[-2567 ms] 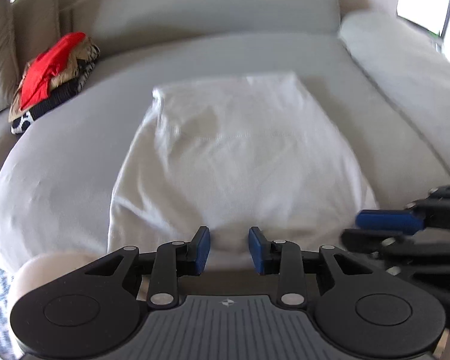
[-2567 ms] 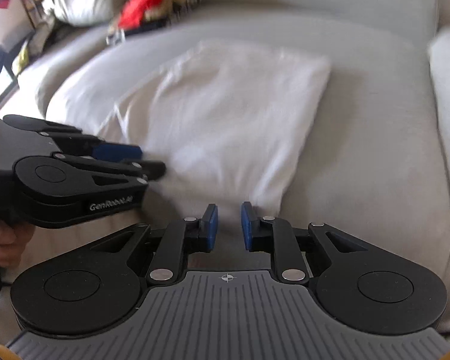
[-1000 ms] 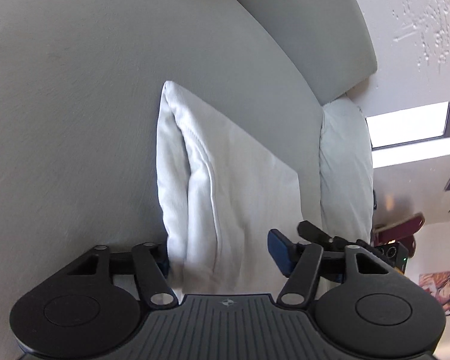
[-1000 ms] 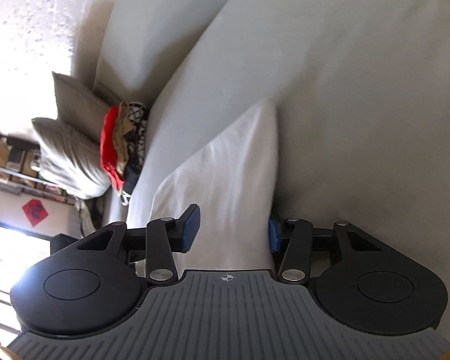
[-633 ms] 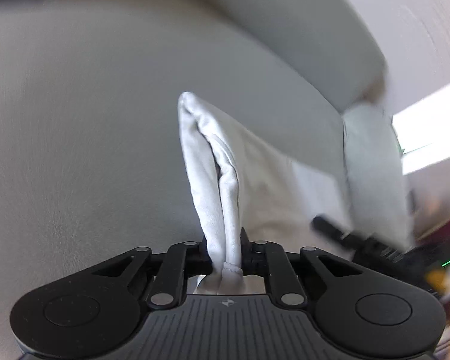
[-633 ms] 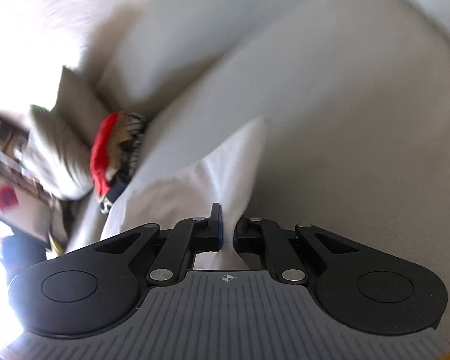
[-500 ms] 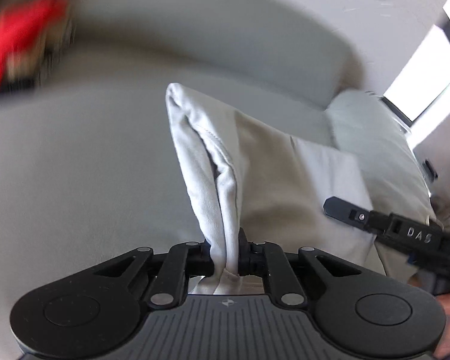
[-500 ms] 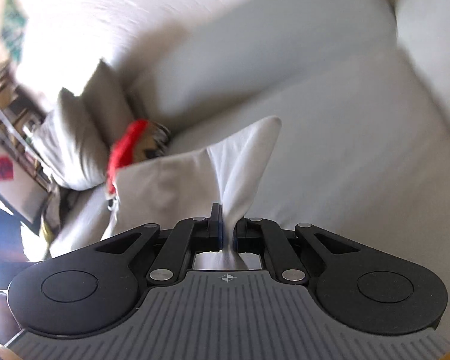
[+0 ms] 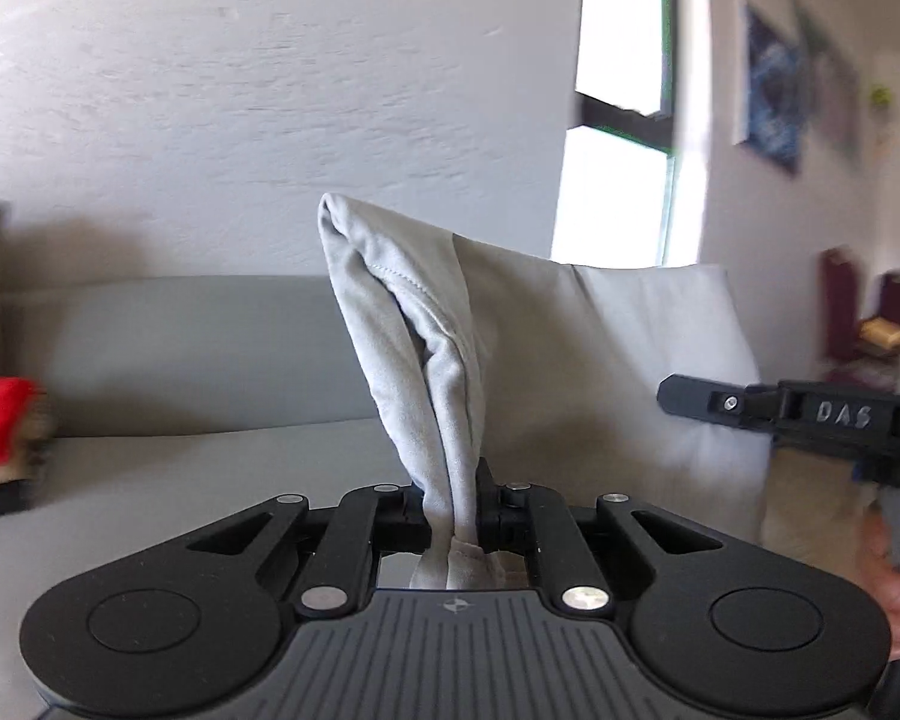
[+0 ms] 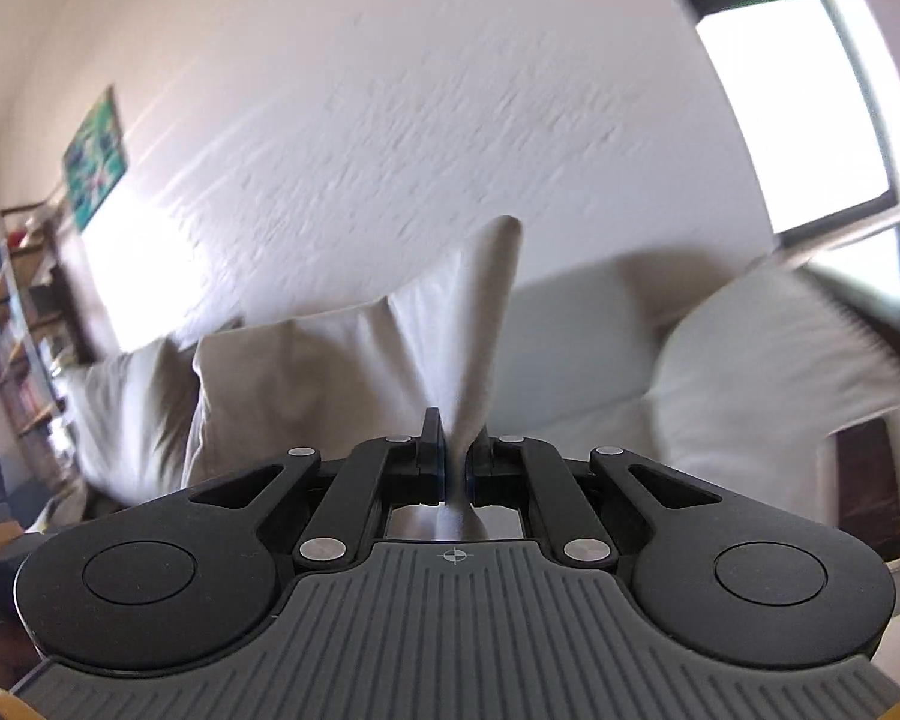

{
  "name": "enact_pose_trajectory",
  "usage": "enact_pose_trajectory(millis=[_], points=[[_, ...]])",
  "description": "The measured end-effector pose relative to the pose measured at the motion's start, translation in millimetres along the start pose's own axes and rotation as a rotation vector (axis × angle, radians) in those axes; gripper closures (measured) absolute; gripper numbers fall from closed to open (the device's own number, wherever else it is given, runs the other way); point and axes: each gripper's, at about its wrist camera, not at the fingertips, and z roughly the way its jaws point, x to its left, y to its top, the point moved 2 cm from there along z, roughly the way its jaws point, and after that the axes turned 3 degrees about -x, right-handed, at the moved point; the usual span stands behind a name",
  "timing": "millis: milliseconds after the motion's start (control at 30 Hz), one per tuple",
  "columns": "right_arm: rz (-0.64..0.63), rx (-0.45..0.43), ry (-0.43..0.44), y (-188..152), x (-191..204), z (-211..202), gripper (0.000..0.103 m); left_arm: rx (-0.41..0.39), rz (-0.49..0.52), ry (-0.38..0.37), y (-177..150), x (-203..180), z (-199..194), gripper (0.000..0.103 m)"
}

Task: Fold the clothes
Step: 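Grip the shirt end with the left tool while the right tool grips beside it, lift, then fold the lifted shirt over onto itself and open both tools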

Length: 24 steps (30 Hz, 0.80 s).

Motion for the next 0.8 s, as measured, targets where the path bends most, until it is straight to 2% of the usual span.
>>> enact_pose_trajectory(millis=[100,200,333,433,567,700,767,800], points=[[-0.01,-0.03,-0.12,27,-35,-31,0.097,0.033,-0.067,-0.167,15,-29,21,0.094],[0.045,-0.02,-0.219,41,-82,-47,0.098,0.099,-0.138,-0.301,13,-59,61,0.094],[0.086,0.015,-0.338,42,-139,-35,0.098,0.215,-0.138,-0.381,-10,-97,134,0.094],[0.097,0.039,-0.4,38,-184,-17,0.098,0.291,-0.133,-0.409,-32,-114,190,0.094],[0.121,0.065,-0.439,32,-233,10,0.098,0.337,-0.163,-0.405,-49,-120,238,0.094],[0.137,0.078,-0.435,41,-259,53,0.098,0.338,-0.171,-0.39,-39,-108,271,0.094],[0.145,0.073,-0.467,46,-270,75,0.096,0.338,-0.176,-0.382,-34,-101,288,0.093],[0.15,0.069,-0.482,47,-278,85,0.092,0.336,-0.176,-0.363,-33,-99,302,0.084]])
